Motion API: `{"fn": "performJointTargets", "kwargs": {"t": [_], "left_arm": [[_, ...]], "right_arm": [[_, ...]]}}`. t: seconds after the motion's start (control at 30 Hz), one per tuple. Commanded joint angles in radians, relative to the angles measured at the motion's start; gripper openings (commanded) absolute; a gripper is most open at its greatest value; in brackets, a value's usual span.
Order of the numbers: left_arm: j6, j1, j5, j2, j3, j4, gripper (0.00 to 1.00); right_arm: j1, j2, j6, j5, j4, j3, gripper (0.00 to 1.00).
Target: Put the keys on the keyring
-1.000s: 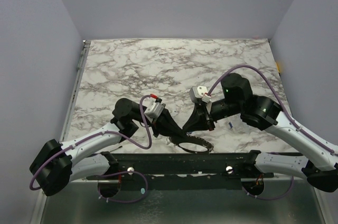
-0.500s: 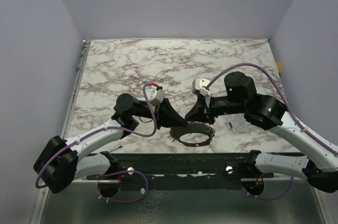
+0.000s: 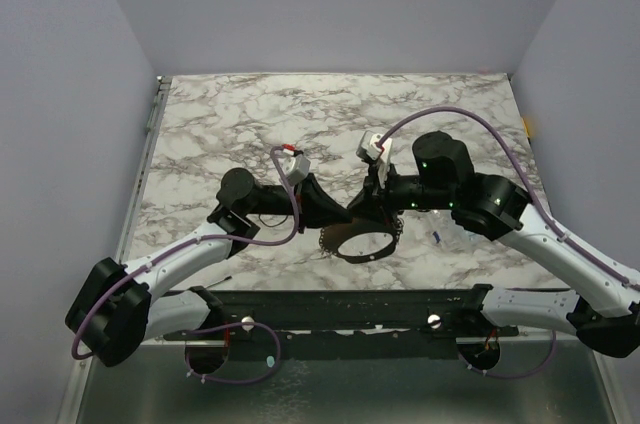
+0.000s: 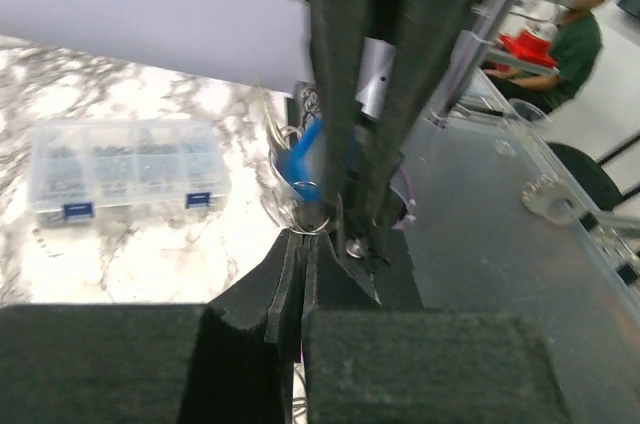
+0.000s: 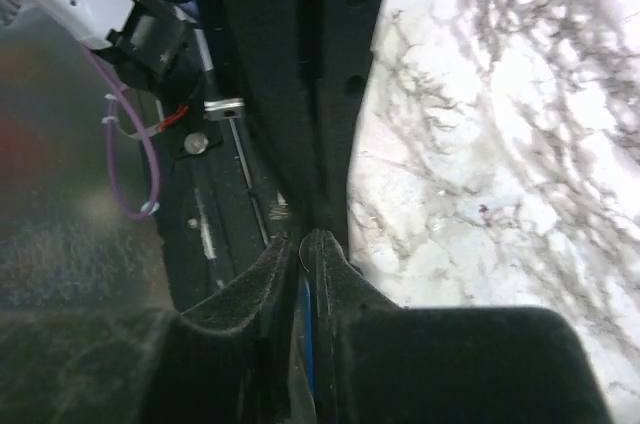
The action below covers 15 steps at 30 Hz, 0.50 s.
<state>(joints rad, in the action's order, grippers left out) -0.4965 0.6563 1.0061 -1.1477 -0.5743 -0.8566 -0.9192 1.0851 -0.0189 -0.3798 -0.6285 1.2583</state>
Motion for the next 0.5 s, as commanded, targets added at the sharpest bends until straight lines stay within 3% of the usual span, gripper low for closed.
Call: {"fn": "performJointTargets", "kwargs": {"t": [0.0,0.07,0.37,0.47], "left_arm": [[0.078,-0.035,-0.159,0.001,-0.050,0.079,0.00],[0.092,-0.036,-0.168,0.008,-0.049,0.094,0.00],[0.165,-0.040,-0.193,0.036,-0.049,0.169,0.00],[0.200,-0.039,-0.187,0.057,-0.041,0.175,0.00]], "right_arm": [[-0.048,0.033,0.112,-0.035,-0.020,0.027,0.24],[-0.053,0.036,0.123,-0.040,-0.008,0.018,0.35],[-0.055,0.000,0.157,-0.081,0.071,0.016,0.45],[-0.055,-0.053,0.144,-0.003,0.112,0.013,0.49]]}}
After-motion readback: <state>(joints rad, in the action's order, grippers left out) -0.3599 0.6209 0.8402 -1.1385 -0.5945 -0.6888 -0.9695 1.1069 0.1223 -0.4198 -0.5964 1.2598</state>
